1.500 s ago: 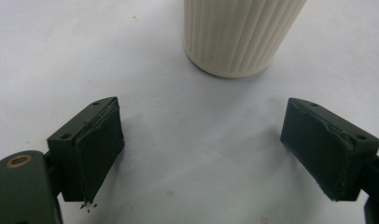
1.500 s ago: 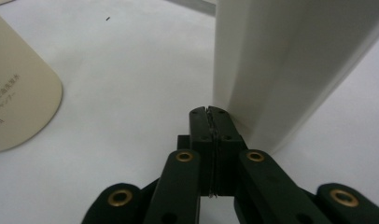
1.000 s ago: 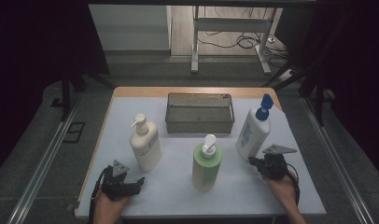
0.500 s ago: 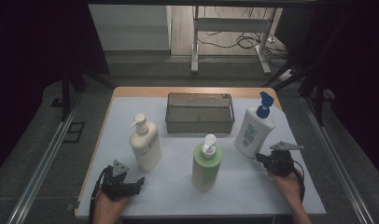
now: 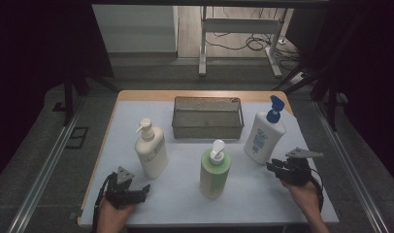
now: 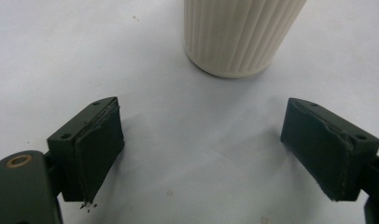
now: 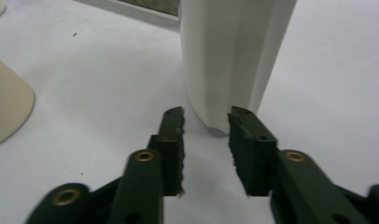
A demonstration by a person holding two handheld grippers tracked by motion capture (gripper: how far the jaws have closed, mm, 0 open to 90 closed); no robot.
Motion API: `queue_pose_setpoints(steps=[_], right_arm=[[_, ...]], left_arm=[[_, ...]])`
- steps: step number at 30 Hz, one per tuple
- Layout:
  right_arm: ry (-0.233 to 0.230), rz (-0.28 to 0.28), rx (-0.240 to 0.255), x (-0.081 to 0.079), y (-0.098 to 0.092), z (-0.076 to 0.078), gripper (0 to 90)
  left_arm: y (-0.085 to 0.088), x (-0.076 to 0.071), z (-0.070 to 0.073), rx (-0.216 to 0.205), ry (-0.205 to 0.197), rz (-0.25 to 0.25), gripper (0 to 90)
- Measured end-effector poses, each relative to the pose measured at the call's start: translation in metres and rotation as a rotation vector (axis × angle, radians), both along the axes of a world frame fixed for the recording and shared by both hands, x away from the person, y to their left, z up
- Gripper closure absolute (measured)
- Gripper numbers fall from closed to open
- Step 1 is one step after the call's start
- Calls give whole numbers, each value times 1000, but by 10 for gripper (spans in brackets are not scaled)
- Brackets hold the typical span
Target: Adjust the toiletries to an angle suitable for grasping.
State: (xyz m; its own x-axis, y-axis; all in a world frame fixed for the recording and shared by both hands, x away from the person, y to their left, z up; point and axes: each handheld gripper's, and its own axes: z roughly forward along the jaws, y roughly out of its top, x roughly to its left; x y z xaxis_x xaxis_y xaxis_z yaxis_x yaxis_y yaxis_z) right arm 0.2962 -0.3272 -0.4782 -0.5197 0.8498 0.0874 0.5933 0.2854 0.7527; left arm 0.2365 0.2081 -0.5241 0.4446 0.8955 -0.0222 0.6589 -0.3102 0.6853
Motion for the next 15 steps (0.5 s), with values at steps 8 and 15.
queue_pose_setpoints(steps=[8, 15], right_arm=[[-15, -13, 12, 0, -5, 17, 498], [-38, -16, 13, 5, -7, 32, 436]], left_arm=[[0, 0, 0, 1, 0, -1, 127], [0, 0, 0, 4, 0, -2, 127]])
